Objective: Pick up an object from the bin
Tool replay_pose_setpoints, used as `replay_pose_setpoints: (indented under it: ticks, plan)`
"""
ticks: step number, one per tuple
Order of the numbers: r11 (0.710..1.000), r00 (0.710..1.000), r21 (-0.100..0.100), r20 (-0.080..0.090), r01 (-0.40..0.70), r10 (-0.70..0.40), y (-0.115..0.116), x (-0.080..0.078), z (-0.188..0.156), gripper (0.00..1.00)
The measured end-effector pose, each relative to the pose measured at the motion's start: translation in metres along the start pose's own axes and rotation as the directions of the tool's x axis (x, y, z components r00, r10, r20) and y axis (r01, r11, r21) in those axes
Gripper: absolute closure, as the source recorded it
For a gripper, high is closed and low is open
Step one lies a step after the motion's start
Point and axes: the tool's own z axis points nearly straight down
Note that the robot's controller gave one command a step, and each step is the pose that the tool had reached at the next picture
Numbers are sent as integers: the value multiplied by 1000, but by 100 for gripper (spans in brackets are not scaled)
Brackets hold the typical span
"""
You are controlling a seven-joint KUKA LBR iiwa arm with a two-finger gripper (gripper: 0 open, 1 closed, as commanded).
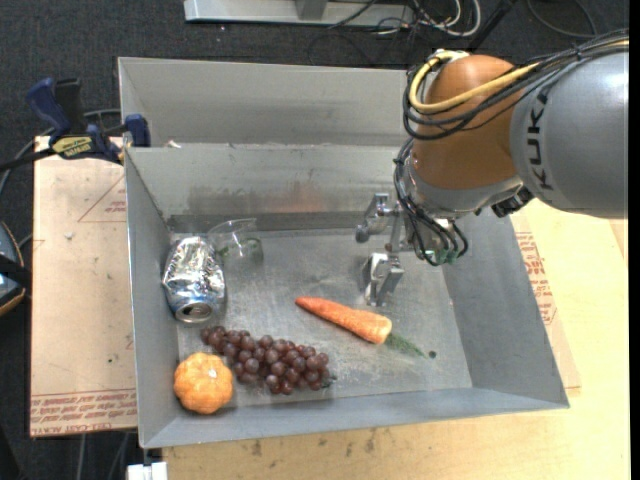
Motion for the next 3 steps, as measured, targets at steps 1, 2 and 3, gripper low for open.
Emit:
replay_pose_setpoints:
  ticks: [1, 2, 3]
  plan:
    - [1000, 1000, 0, 8, 0, 0, 0, -2, -4, 0]
    - [997, 997, -1, 12, -72, 72, -18, 12, 62, 0]
    - [997, 997, -1, 4, -78, 78, -23, 18, 106, 0]
